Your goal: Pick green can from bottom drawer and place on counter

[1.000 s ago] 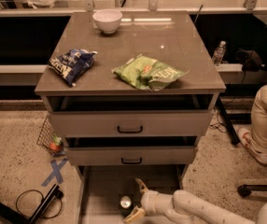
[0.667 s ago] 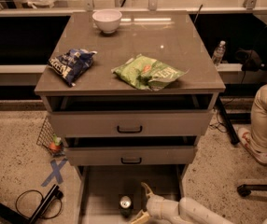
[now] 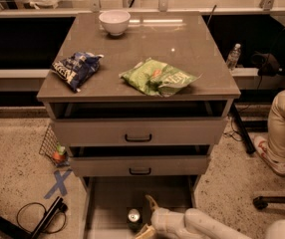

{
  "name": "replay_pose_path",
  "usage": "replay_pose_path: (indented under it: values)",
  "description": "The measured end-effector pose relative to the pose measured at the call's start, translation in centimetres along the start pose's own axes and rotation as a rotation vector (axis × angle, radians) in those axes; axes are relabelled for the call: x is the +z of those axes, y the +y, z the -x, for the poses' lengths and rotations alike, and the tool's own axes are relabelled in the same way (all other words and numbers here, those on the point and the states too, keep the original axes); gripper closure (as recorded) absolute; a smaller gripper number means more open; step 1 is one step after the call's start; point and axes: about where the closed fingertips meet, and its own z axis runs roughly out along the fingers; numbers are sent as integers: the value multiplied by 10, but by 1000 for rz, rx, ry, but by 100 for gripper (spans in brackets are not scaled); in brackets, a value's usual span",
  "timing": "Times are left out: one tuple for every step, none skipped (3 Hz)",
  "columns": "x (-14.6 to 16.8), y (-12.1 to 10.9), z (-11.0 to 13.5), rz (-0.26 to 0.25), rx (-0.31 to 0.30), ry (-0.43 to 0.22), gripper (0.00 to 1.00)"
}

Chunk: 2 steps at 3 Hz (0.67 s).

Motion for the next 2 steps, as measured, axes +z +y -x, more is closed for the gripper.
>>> replay_pose_path:
  values:
    - [32, 2, -9, 45, -8, 12, 0]
    - [67, 2, -20, 94, -7, 14, 25]
